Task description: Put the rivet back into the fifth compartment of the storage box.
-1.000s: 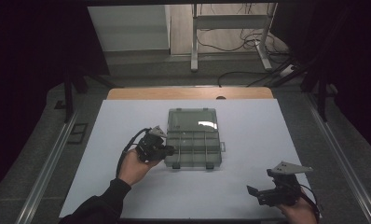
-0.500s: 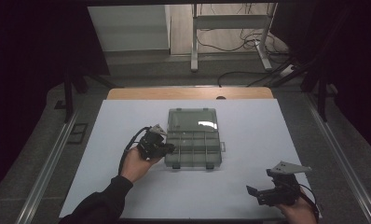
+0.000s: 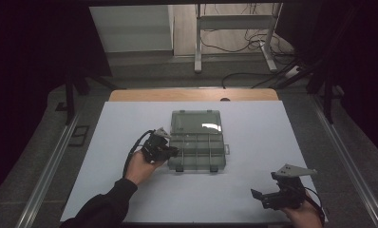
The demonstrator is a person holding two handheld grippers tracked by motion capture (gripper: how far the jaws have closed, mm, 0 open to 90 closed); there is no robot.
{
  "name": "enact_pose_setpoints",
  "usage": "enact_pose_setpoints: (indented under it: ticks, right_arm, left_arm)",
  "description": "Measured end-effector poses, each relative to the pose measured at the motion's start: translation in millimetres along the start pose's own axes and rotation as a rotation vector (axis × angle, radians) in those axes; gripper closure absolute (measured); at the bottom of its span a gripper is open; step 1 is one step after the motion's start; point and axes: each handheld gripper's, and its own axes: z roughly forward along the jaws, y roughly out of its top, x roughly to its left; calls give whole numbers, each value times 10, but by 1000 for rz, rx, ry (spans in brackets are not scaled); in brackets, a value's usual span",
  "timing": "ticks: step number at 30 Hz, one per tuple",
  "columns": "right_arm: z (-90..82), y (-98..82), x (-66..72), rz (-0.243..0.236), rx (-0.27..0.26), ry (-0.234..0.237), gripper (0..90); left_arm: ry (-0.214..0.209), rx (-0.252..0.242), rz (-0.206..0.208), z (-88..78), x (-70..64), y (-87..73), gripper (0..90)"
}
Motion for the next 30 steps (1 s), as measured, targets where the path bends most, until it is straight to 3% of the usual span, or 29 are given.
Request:
enact_pose_setpoints:
  ticks: [6, 14, 24, 30]
  right_arm:
    - [0, 0, 0, 0, 0, 1, 0]
    - [-3, 0, 1, -2, 0, 0, 0]
    - [-8, -1, 4, -3, -5, 1, 0]
    - [-9, -1, 5, -3, -6, 1, 0]
  left_arm:
    - [5, 21, 11, 61, -8, -10, 809]
    - [15, 18, 9, 59, -10, -13, 706]
    - [8, -41, -15, -102, -7, -6, 569]
    - [3, -63, -6, -184, -29, -21, 476]
